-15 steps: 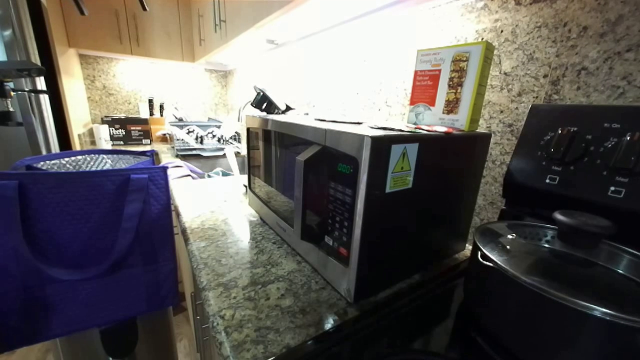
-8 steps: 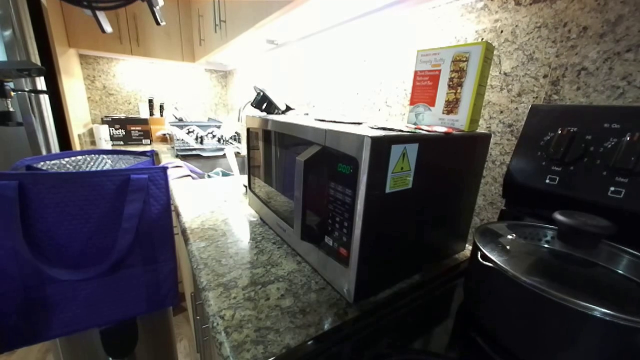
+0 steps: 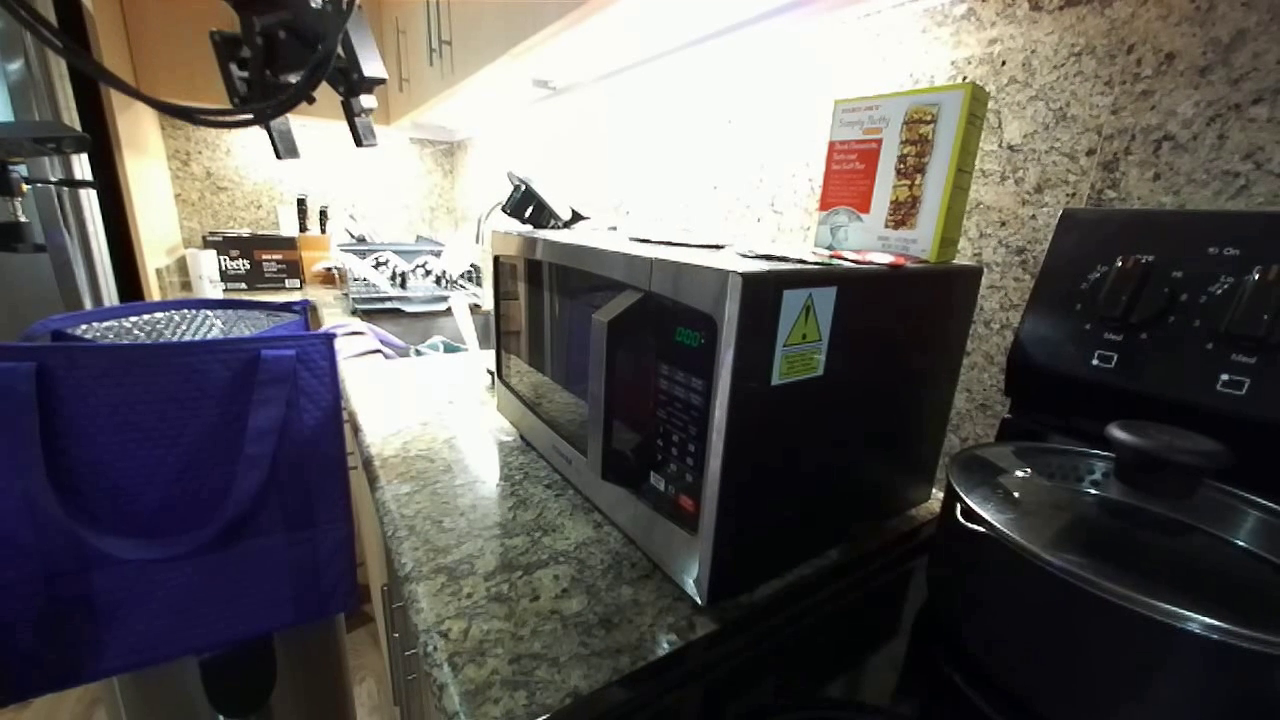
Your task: Put the coca-cola bottle in the bag
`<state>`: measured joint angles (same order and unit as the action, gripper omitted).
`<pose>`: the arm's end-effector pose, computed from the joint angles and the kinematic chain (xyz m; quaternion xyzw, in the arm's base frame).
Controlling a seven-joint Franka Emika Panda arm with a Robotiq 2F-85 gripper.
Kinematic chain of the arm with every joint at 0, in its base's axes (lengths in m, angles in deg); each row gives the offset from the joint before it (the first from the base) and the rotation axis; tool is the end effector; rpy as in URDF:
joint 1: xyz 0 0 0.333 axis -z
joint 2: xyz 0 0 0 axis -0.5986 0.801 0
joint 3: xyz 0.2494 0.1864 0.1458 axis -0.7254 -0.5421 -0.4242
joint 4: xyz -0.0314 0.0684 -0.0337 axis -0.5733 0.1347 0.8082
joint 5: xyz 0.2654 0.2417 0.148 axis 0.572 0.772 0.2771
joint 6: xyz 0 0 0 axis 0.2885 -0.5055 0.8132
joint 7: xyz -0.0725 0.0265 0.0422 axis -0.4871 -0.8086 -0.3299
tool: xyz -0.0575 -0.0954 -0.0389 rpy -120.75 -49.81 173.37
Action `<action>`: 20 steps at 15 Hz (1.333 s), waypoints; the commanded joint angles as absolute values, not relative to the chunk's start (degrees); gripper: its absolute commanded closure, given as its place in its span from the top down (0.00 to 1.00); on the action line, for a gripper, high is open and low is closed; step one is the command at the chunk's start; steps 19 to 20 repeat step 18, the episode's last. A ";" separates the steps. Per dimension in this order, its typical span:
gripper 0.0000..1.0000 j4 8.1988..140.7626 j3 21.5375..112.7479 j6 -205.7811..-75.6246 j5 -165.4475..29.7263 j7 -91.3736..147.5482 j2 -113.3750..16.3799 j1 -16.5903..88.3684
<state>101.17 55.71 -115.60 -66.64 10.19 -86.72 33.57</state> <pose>0.4384 0.0900 0.6177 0.9719 0.2078 0.1030 0.0415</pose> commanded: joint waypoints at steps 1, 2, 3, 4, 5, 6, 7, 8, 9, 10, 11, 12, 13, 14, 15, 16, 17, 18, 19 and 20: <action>1.00 99.83 56.97 -111.03 -66.74 19.36 -85.35 33.91; 1.00 99.70 57.24 -110.19 -66.50 21.83 -85.12 34.08; 1.00 99.45 57.73 -108.76 -65.25 23.84 -85.05 34.00; 1.00 99.19 58.09 -107.60 -64.30 25.93 -84.87 34.02; 1.00 98.90 58.36 -106.39 -63.38 28.06 -84.76 34.09; 1.00 98.53 58.63 -105.38 -62.29 30.11 -84.56 34.19; 1.00 98.35 58.81 -104.59 -61.47 32.37 -84.45 34.39; 1.00 98.20 59.01 -103.80 -60.53 34.53 -84.38 34.59; 1.00 98.16 59.19 -103.35 -59.52 36.75 -84.41 34.81; 1.00 98.06 59.30 -102.99 -58.58 39.03 -84.39 35.03; 1.00 98.11 59.31 -102.90 -57.71 41.48 -84.46 35.34; 1.00 98.26 59.38 -103.17 -56.39 43.63 -84.60 35.58; 1.00 99.66 59.23 -104.83 -58.61 39.53 -85.38 35.09; 1.00 99.66 59.27 -104.83 -57.94 40.94 -85.38 35.26; 1.00 99.66 59.27 -104.83 -57.66 41.69 -85.38 35.38; 1.00 99.66 59.27 -104.83 -57.55 42.01 -85.38 35.47; 1.00 99.66 59.28 -104.83 -57.51 42.12 -85.38 35.53; 1.00 99.66 59.29 -104.83 -57.50 42.19 -85.38 35.57; 1.00 99.66 59.29 -104.83 -57.50 42.19 -85.38 35.57; 1.00 99.66 59.29 -104.83 -57.50 42.19 -85.38 35.57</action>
